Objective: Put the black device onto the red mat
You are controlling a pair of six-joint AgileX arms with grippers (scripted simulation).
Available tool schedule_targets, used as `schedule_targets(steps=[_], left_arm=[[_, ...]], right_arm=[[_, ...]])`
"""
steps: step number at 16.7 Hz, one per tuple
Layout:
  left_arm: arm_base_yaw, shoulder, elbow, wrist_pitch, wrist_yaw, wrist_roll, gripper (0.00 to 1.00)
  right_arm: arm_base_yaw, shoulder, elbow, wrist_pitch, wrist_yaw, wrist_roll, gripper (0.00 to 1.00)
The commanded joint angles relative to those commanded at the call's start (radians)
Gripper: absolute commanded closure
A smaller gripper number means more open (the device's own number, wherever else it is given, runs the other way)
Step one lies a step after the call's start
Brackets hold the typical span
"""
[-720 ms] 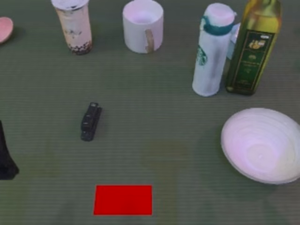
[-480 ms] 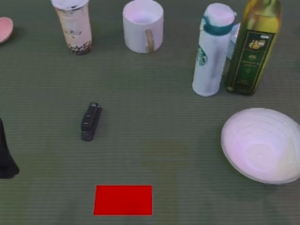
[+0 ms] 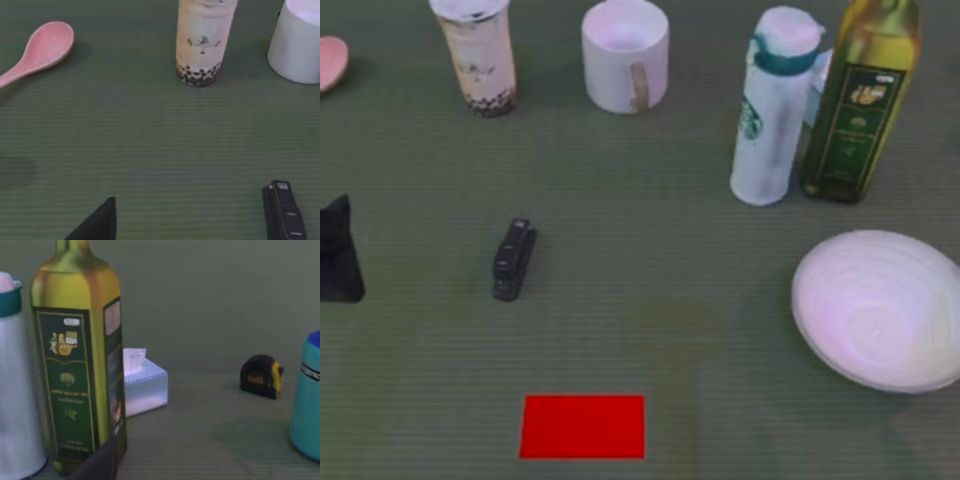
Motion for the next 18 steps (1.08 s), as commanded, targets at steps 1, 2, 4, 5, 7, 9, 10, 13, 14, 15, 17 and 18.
schedule_targets(steps=[1,2,4,5,7,9,10,13,14,15,17,18], left_arm=[[-0.015,0.111,0.090,-0.061,-0.001,-0.008,0.00],[-0.031,0.227,0.181,-0.124,-0.002,-0.016,0.00],[-0.063,0.463,0.363,-0.253,-0.003,-0.033,0.00],[-0.079,0.579,0.453,-0.318,-0.004,-0.041,0.00],[-0.110,0.795,0.624,-0.443,-0.004,-0.058,0.00],[-0.140,0.988,0.785,-0.561,-0.005,-0.073,0.00],[-0.154,1.076,0.862,-0.615,-0.005,-0.081,0.00],[-0.191,1.311,1.070,-0.754,-0.006,-0.101,0.00],[-0.201,1.378,1.131,-0.792,-0.006,-0.106,0.00],[-0.210,1.438,1.186,-0.825,-0.006,-0.111,0.00],[-0.224,1.528,1.270,-0.876,-0.007,-0.119,0.00],[-0.229,1.558,1.299,-0.894,-0.007,-0.122,0.00]], right_arm=[[0.000,0.000,0.000,0.000,0.000,0.000,0.00],[0.000,0.000,0.000,0.000,0.000,0.000,0.00],[0.000,0.000,0.000,0.000,0.000,0.000,0.00],[0.000,0.000,0.000,0.000,0.000,0.000,0.00],[0.000,0.000,0.000,0.000,0.000,0.000,0.00],[0.000,0.000,0.000,0.000,0.000,0.000,0.00],[0.000,0.000,0.000,0.000,0.000,0.000,0.00],[0.000,0.000,0.000,0.000,0.000,0.000,0.00],[0.000,0.000,0.000,0.000,0.000,0.000,0.00],[0.000,0.000,0.000,0.000,0.000,0.000,0.00],[0.000,0.000,0.000,0.000,0.000,0.000,0.00],[0.000,0.000,0.000,0.000,0.000,0.000,0.00]])
